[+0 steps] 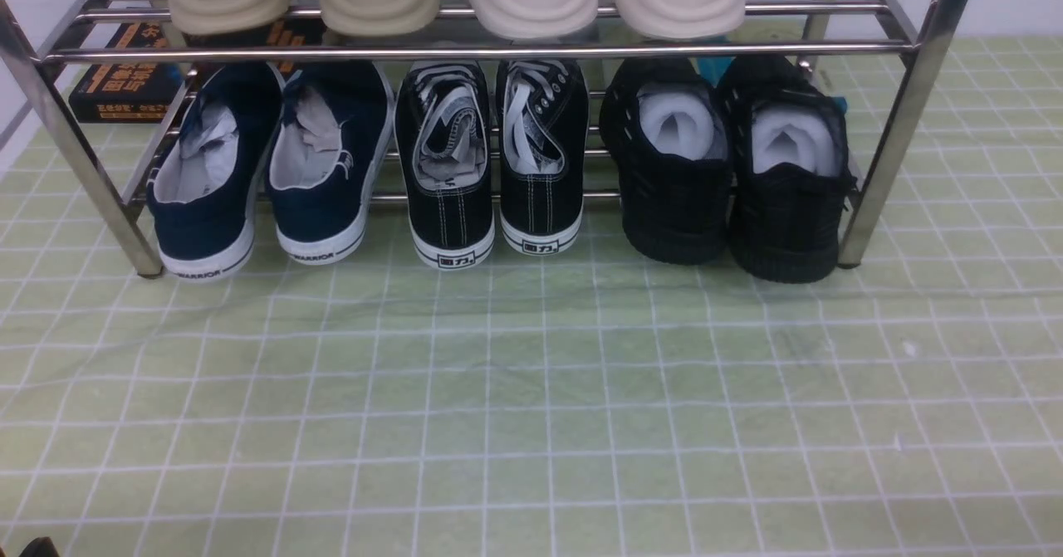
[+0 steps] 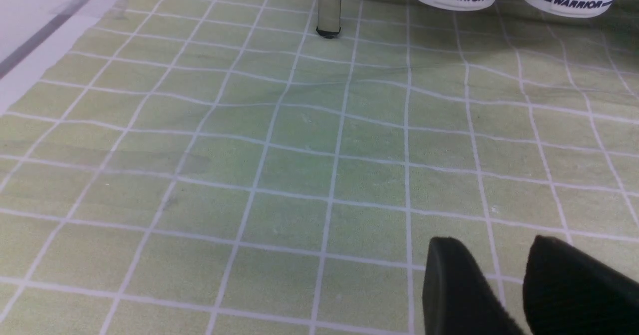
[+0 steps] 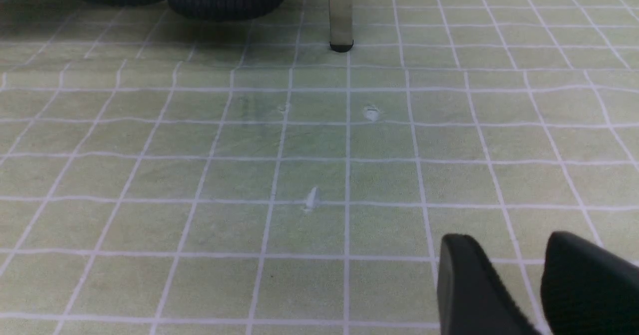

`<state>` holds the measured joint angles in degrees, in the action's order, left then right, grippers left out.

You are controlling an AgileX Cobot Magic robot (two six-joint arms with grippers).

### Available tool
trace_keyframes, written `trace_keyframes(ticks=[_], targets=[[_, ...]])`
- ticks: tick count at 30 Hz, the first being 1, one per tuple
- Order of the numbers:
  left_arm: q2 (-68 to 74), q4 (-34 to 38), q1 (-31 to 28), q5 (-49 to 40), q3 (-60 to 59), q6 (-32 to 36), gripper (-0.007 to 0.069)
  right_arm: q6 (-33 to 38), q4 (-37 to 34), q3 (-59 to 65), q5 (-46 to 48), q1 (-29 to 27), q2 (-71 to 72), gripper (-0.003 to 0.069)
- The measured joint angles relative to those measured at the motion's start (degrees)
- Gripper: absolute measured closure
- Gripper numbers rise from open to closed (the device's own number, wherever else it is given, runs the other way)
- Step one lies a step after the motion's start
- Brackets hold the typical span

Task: Take the shoes off the shelf with your hand from the green coffee tablecloth.
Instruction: 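Grasp the leftmost shoe on the bottom shelf of the shoe rack with the left gripper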

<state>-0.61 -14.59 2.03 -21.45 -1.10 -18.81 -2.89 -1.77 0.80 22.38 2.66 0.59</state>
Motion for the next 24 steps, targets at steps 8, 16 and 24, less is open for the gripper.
trace_keyframes(ticks=[8,16,24], targets=[[0.0,0.0,0.0,0.0,0.0,0.0,0.0383,0.0,0.0,0.0,0.0,0.0,0.0,0.0416],[0.0,4.77,0.0,1.1,-0.13,-6.4,0.0383,0.0,0.0,0.0,0.0,0.0,0.0,0.0416],[0.0,24.41,0.0,3.73,-0.41,-29.25,0.0383,0.0,0.0,0.0,0.0,0.0,0.0,0.0416]])
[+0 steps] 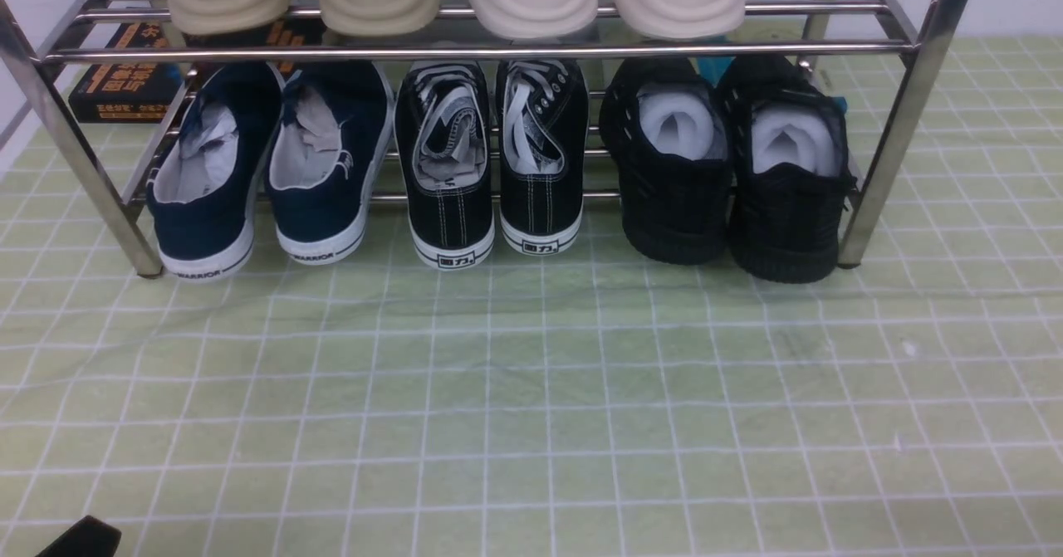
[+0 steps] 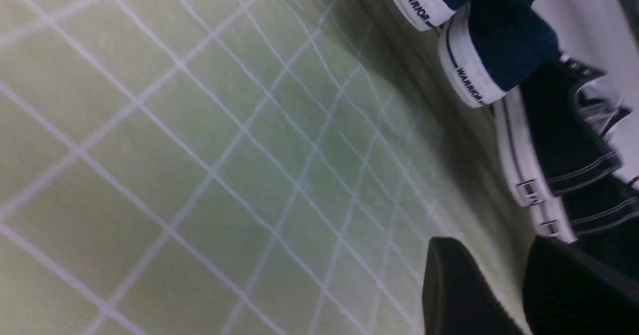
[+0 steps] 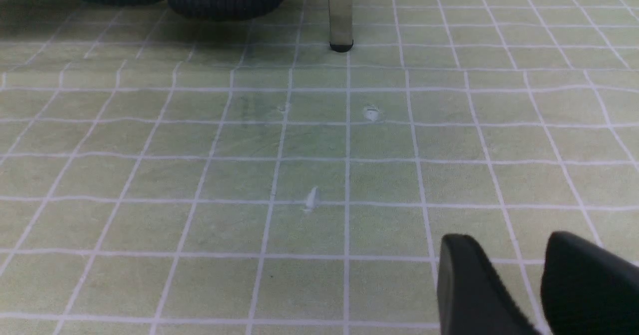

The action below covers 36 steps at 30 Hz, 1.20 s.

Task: Take the shoes off the shelf with your hand from the green coffee tablecloth.
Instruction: 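Grasp the leftmost shoe on the bottom shelf of the shoe rack with the left gripper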

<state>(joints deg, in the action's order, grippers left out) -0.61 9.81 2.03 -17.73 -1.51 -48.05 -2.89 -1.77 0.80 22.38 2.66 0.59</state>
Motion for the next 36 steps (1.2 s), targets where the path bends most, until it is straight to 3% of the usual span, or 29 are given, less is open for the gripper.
trace_keyframes(ticks=[4,12,17,20,26,29,36], targets=[[0.0,1.2,0.0,0.23,0.0,-5.25,0.0383,0.0,0.0,0.0,0.0,0.0,0.0,0.0416],[0.0,-0.86,0.0,4.28,1.48,-6.0,0.0426,0.0,0.0,0.0,0.0,0.0,0.0,0.0416],[6.8,-8.08,0.0,-3.32,14.76,-5.94,0.0571,0.0,0.0,0.0,0.0,0.0,0.0,0.0416],[17.85,-14.28,0.0,-14.06,24.84,-4.94,0.0622,0.0,0.0,0.0,0.0,0.0,0.0,0.0416],[44.06,-21.92,0.0,-30.55,44.36,6.78,0.0624,0.0,0.0,0.0,0.0,0.0,0.0,0.0416],[54.98,-22.66,0.0,-34.54,53.57,12.21,0.0615,0.0,0.0,0.0,0.0,0.0,0.0,0.0416],[79.3,-22.99,0.0,-39.33,73.83,17.75,0.0495,0.0,0.0,0.0,0.0,0.0,0.0,0.0416]])
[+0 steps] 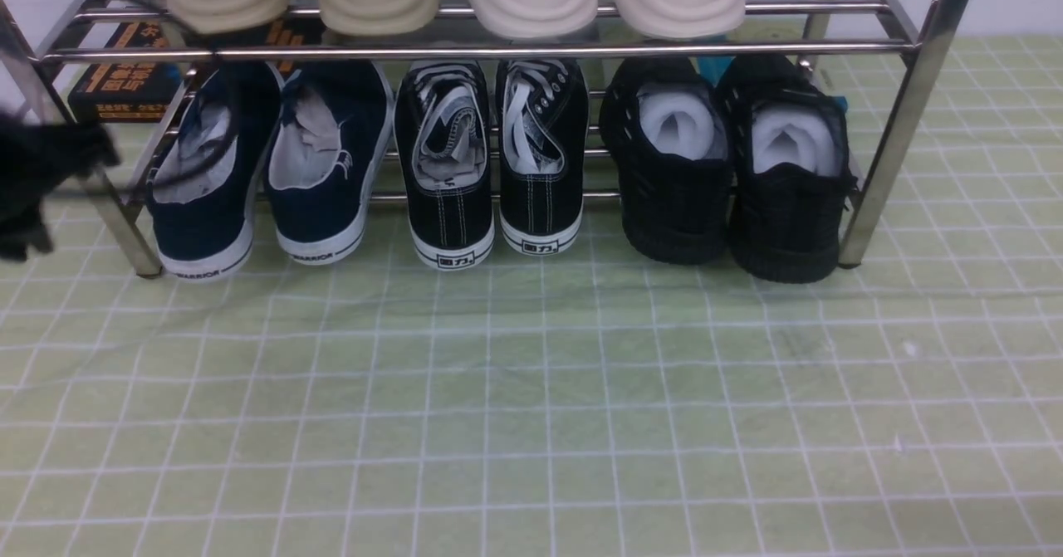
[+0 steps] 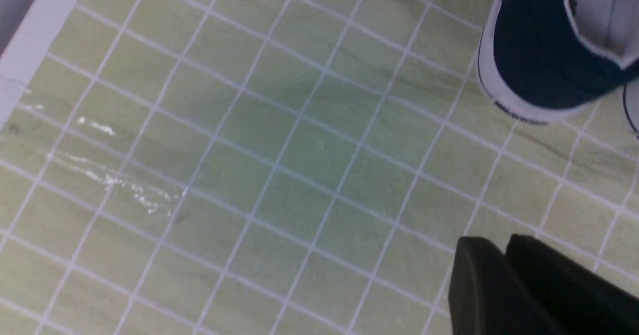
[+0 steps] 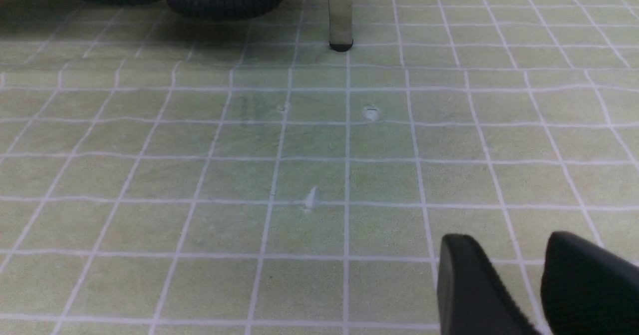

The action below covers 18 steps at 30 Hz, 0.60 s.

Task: Take the shoes off the shelf with your hand from the green coffee tablecloth.
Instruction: 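Grasp the leftmost shoe on the bottom shelf of the shoe rack with the left gripper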

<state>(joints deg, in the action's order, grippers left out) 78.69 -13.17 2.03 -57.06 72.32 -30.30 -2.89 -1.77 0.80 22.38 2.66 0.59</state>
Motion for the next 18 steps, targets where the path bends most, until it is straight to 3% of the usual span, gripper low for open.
trace_keyframes(ticks=[3,8,18], targets=[[9.24,-0.96,0.0,-1.77,8.31,0.36,0.0372,0.0,0.0,0.0,0.0,0.0,0.0,0.0416],[17.14,-1.18,0.05,-1.64,14.75,0.41,0.0264,0.0,0.0,0.0,0.0,0.0,0.0,0.0416],[24.58,-2.86,0.05,4.86,15.5,0.51,0.0232,0.0,0.0,0.0,0.0,0.0,0.0,0.0416]])
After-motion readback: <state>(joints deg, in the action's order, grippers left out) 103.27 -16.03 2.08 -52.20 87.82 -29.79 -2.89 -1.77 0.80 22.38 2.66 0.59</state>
